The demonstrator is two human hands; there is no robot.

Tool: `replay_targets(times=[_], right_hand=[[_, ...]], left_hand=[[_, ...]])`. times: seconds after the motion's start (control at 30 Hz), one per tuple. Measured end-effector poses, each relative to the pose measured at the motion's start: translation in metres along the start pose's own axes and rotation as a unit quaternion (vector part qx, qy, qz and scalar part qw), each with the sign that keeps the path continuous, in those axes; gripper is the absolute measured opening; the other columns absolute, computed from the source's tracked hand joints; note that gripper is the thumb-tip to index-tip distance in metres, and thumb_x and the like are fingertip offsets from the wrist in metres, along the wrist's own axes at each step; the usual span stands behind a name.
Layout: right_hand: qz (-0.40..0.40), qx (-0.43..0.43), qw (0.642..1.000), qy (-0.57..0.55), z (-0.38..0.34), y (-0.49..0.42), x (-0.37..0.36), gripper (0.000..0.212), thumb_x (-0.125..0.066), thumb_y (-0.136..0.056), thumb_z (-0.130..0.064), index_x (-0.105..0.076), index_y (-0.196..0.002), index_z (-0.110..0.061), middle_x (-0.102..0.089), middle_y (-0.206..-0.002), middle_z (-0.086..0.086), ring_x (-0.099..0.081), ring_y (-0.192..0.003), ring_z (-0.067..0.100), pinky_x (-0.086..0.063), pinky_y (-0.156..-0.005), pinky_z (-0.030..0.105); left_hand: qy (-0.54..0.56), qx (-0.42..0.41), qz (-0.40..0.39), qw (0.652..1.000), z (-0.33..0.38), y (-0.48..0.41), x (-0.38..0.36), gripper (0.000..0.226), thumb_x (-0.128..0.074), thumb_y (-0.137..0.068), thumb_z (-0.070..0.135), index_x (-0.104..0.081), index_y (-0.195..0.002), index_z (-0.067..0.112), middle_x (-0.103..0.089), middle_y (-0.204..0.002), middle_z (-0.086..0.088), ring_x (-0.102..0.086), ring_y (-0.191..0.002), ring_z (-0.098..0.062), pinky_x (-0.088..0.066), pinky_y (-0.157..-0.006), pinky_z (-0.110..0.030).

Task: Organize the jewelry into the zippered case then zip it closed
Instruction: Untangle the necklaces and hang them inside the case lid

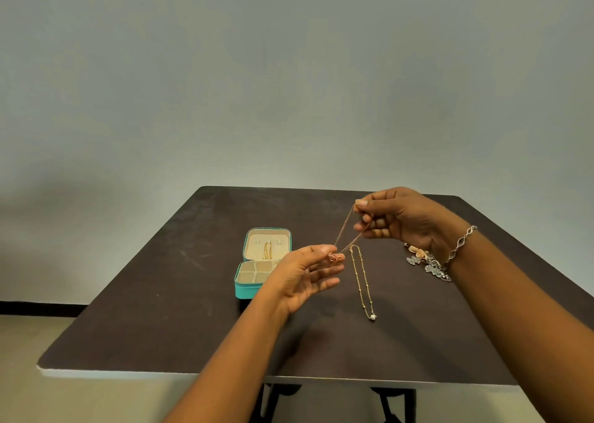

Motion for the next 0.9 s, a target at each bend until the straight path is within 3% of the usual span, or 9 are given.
replay_targets(times=[0.17,0.33,0.43,0.53,0.63,0.8,0.9], right_hand=[[0.015,-0.003,0.998,0.063,-0.005,-0.012,-0.004,0.012,-0.058,-0.085,-0.009,-0.063,-0.075,-0.005,-0.057,-0.055,0.003,-0.064,-0.057,0.014,-0.054,-0.06,0.023],[0.034,-0.008,0.994,0.108,-0.007,-0.021,-0.001,0.011,-0.059,-0.085,-0.01,-0.063,-0.077,-0.003,-0.057,-0.058,0.005,-0.063,-0.058,0.015,-0.054,-0.058,0.022],[0.033,-0.009,0.993,0.116,-0.009,-0.03,-0.007,0.011,-0.059,-0.085,-0.009,-0.063,-0.078,-0.003,-0.057,-0.06,0.006,-0.063,-0.058,0.015,-0.054,-0.057,0.021],[0.019,-0.014,0.993,0.116,-0.009,-0.038,-0.016,0.012,-0.057,-0.086,-0.009,-0.063,-0.078,-0.002,-0.055,-0.059,0.006,-0.063,-0.056,0.014,-0.053,-0.055,0.021],[0.007,-0.019,0.993,0.115,-0.009,-0.046,-0.024,0.011,-0.057,-0.086,-0.008,-0.063,-0.079,-0.003,-0.056,-0.059,0.006,-0.063,-0.057,0.014,-0.052,-0.056,0.021],[-0.004,-0.021,0.993,0.117,-0.007,-0.056,-0.033,0.009,-0.057,-0.086,-0.007,-0.063,-0.081,-0.002,-0.057,-0.06,0.006,-0.063,-0.06,0.016,-0.053,-0.057,0.022],[-0.011,-0.019,0.992,0.124,-0.008,-0.061,-0.038,0.008,-0.058,-0.085,-0.007,-0.064,-0.081,-0.003,-0.058,-0.06,0.005,-0.063,-0.062,0.016,-0.053,-0.058,0.022]], left_hand=[[-0.138,-0.117,0.081,0.98,0.044,0.004,0.034,0.008,-0.052,-0.091,0.01,-0.06,-0.093,0.01,-0.065,-0.088,-0.005,-0.061,-0.078,-0.014,-0.051,-0.065,-0.023],[-0.252,-0.199,0.268,0.908,0.089,0.012,0.111,0.008,-0.054,-0.09,0.012,-0.062,-0.088,0.012,-0.064,-0.082,-0.004,-0.057,-0.07,-0.011,-0.046,-0.059,-0.022],[-0.277,-0.158,0.361,0.876,0.083,0.002,0.168,0.01,-0.055,-0.089,0.013,-0.061,-0.081,0.014,-0.062,-0.082,-0.004,-0.052,-0.068,-0.012,-0.043,-0.06,-0.025],[-0.238,-0.082,0.35,0.902,0.056,-0.021,0.2,0.014,-0.059,-0.086,0.016,-0.06,-0.072,0.013,-0.06,-0.079,-0.01,-0.045,-0.061,-0.017,-0.037,-0.056,-0.028],[-0.274,-0.034,0.341,0.899,0.045,-0.036,0.209,0.018,-0.061,-0.086,0.027,-0.06,-0.077,0.011,-0.063,-0.084,-0.013,-0.053,-0.072,-0.023,-0.043,-0.066,-0.034],[-0.391,0.028,0.344,0.853,0.047,-0.053,0.214,0.032,-0.059,-0.085,0.041,-0.064,-0.093,0.01,-0.066,-0.097,-0.008,-0.06,-0.095,-0.025,-0.05,-0.084,-0.038],[-0.447,0.049,0.355,0.82,0.045,-0.056,0.215,0.028,-0.062,-0.084,0.04,-0.065,-0.093,0.013,-0.067,-0.098,-0.007,-0.059,-0.099,-0.025,-0.05,-0.083,-0.037]])
Point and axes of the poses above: each hand's wrist, its own y-axis away from the middle knuckle, its own x-axis out of the back of the hand, z = x × y, the point moved 10 cm from there along -y, towards the middle knuckle
